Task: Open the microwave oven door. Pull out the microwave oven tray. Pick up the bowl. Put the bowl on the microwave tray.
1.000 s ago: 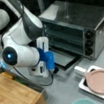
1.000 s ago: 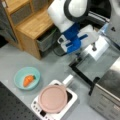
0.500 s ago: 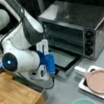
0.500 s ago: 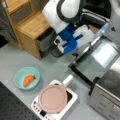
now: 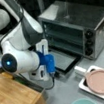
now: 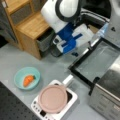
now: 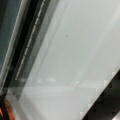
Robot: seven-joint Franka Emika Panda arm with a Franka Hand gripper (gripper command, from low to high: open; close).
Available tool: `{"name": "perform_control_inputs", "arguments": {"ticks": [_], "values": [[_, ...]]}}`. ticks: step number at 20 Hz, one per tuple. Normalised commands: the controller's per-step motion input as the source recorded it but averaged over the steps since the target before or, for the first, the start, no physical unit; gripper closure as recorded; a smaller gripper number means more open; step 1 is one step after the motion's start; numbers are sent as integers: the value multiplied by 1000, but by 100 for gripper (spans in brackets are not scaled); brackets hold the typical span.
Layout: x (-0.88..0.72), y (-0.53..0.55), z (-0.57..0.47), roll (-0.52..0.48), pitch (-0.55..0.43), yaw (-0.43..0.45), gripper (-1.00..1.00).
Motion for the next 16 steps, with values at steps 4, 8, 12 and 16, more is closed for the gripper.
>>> {"name": "perform_control_inputs", "arguments": {"ticks": [4,8,12,16], "values": [[153,-180,53,106,102,299,-100],[112,-103,98,125,82,270,-100],[48,-7,133,168,35,225,-100],[-14,75,176,138,-21,183,-100]]}}
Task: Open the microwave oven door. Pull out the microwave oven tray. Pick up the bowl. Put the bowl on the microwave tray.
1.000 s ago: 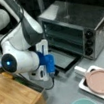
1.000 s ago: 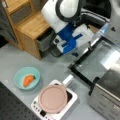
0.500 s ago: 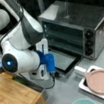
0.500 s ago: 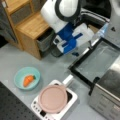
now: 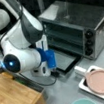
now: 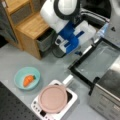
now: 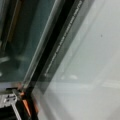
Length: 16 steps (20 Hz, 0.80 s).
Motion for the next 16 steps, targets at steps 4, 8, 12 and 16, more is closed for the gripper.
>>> {"name": "perform_control_inputs", "arguments": {"ticks": [4,8,12,16], "values": [[-58,138,188,115,-99,156,-100],[-69,163,108,106,-240,164,-100],[-87,183,71,142,-226,146,-100],[-102,198,59,188,-178,105,-100]]}}
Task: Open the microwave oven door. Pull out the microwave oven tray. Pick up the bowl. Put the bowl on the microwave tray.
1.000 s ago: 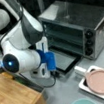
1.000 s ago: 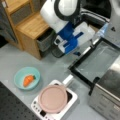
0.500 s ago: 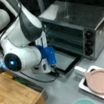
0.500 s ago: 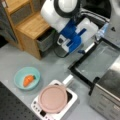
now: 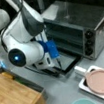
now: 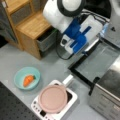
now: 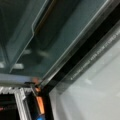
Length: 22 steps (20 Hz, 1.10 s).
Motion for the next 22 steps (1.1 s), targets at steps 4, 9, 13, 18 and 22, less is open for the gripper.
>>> {"name": "perform_control_inputs", "arguments": {"ticks": [4,9,13,18,22], "values": [[-108,177,34,186,-180,65,-100],[-171,214,18,206,-189,40,-100],[-202,216,-64,225,-214,-16,-100],[-175,198,-133,220,-188,-127,-100],[-120,226,-196,178,-195,-184,-100]]}}
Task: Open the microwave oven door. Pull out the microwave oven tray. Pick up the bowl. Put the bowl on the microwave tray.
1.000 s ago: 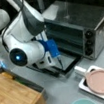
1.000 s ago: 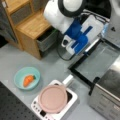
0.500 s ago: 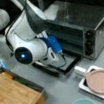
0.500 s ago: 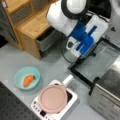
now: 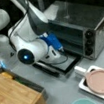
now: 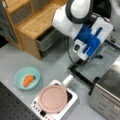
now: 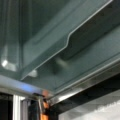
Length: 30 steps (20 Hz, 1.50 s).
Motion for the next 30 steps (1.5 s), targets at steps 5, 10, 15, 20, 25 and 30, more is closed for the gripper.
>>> {"name": "perform_control_inputs", "arguments": {"ticks": [5,10,15,20,25,30], "values": [[-54,193,-179,134,-181,-163,-100],[-45,187,-117,111,-146,-149,-100],[-47,256,-90,135,-140,-162,-100],[-10,249,-155,106,-165,-184,-100],[12,66,-220,91,-171,-166,-100],[7,-25,-222,126,-158,-146,-100]]}}
